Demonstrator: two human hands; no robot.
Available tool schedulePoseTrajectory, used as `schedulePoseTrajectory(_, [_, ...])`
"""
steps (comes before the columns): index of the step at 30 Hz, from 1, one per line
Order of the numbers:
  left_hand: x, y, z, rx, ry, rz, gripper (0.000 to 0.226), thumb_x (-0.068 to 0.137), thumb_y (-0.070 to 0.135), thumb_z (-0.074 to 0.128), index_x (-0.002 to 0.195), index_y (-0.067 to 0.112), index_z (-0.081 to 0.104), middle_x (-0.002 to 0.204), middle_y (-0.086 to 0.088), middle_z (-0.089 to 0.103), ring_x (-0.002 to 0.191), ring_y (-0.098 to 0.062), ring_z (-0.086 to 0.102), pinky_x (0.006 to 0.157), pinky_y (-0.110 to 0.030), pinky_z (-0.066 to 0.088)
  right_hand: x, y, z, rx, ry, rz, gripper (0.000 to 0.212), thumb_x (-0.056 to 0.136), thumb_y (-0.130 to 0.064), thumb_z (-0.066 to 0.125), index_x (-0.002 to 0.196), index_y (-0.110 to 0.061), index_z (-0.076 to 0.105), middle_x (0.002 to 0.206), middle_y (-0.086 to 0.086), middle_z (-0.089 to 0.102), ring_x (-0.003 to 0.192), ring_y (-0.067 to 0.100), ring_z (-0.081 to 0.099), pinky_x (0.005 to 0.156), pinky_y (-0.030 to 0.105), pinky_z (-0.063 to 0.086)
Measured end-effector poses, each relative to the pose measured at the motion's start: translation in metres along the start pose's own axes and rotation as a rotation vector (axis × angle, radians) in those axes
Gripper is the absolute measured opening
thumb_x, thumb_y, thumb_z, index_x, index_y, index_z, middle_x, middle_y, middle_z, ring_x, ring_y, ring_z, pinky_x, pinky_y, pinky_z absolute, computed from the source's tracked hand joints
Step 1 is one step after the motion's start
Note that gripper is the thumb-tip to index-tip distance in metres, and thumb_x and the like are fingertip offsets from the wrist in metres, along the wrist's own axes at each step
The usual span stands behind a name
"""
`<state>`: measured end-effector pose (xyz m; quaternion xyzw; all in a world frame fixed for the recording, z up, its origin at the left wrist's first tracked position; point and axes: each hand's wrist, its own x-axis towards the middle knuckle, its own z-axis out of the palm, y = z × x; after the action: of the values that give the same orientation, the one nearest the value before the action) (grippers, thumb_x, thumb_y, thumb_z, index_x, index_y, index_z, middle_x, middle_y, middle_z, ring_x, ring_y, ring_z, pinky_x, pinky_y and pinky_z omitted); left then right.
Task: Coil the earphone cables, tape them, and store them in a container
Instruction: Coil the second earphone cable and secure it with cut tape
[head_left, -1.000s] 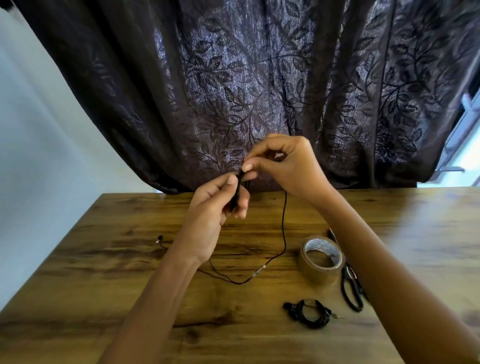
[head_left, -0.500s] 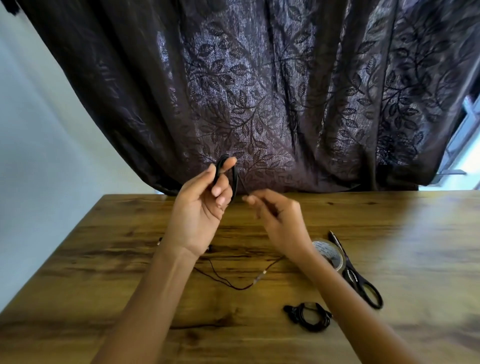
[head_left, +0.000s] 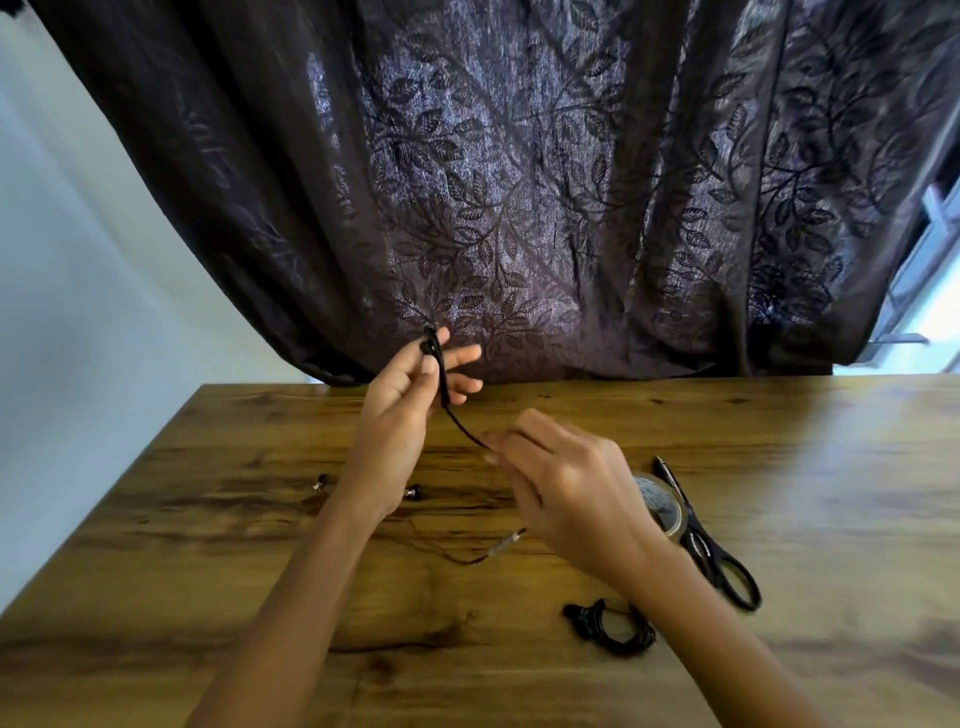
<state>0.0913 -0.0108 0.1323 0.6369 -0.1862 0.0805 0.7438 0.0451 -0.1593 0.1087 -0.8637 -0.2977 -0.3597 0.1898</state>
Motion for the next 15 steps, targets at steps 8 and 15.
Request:
schedulePoseTrajectory(8, [-0.008,-0.004,0.006,0.104,-0.156,-0.067,0.026,0.092,0.023,0.037,0.11,0.02,0.056,0.079,0.007,0.072,0.075,-0.005,0.064,0.076,-0.02,0.051,0.044,0.02,-0.033,0.146,0.109,-0.049,0.005,0.078,-0.015,0.071,0.082,-0.012,0.074,0.081,-0.001,0.069,0.073,0.019,0.064,0.063,0.037,0.053])
schedulePoseTrajectory(15, [-0.019,0.014,0.018,-0.003,-0.267,-0.119,0.032,0.098,0.013,0.029,0.106,0.012,0.06,0.059,0.003,0.059,0.058,-0.009,0.054,0.06,-0.019,0.044,0.064,0.036,-0.036,0.576,0.164,0.231,0.011,0.069,-0.008,0.078,0.075,-0.011,0.07,0.074,-0.003,0.066,0.07,0.006,0.062,0.065,0.019,0.049])
